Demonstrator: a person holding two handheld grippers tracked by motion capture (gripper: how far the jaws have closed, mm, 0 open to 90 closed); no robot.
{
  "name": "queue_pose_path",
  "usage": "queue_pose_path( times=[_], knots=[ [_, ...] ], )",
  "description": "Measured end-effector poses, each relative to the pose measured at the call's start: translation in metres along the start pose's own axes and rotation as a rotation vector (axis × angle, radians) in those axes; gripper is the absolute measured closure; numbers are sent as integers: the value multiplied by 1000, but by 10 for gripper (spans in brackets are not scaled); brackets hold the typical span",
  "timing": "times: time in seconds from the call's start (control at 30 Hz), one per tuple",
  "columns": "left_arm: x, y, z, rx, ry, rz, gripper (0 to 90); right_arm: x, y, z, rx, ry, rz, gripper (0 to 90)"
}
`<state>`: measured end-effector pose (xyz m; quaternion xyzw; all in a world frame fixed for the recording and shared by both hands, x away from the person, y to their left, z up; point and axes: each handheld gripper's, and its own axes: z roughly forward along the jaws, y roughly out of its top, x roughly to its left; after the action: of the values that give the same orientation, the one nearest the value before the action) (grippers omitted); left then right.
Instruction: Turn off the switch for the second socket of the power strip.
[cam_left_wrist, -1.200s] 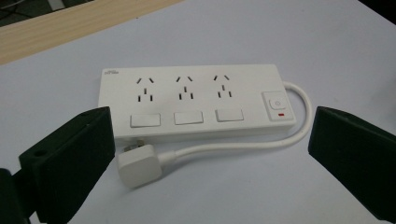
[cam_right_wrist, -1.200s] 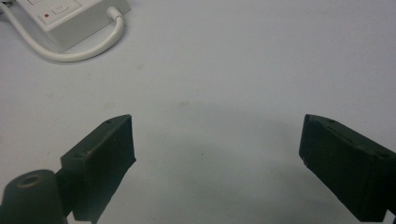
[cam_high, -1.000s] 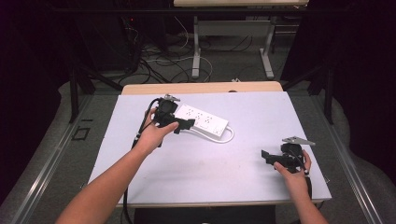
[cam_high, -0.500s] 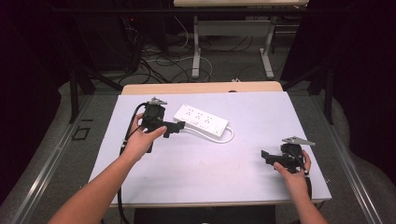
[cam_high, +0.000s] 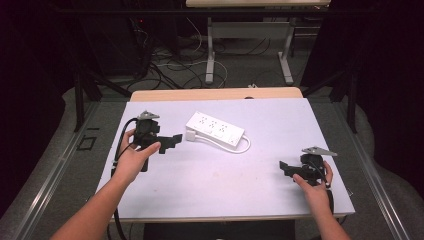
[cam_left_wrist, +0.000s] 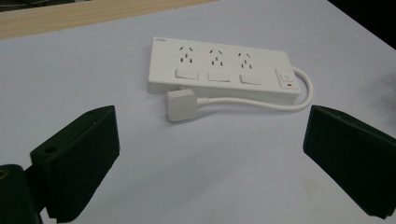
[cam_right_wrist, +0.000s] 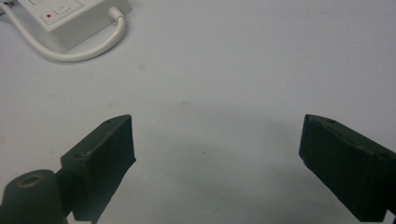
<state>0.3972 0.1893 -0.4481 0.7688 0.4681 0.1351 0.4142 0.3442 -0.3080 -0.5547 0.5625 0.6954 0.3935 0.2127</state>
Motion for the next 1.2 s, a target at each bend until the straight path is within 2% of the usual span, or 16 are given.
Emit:
queue_pose_path(
  times=[0.33, 0.67, 0.87, 0.9, 1.2],
  knots=[
    [22, -24, -26, -37, 46, -75, 42, 1, 0, 0, 3, 0, 3, 98],
    [39, -50, -40, -68, 95, -127, 45, 2, 0, 0, 2, -1, -5, 98],
    [47, -64, -43, -88, 124, -159, 47, 2, 0, 0, 4, -1, 0, 97],
    [48, -66, -44, -77, 124, -162, 48, 2, 0, 0, 4, -1, -3, 98],
    [57, -89, -41, -89, 157, -200, 48, 2, 0, 0, 3, -1, -3, 98]
  ],
)
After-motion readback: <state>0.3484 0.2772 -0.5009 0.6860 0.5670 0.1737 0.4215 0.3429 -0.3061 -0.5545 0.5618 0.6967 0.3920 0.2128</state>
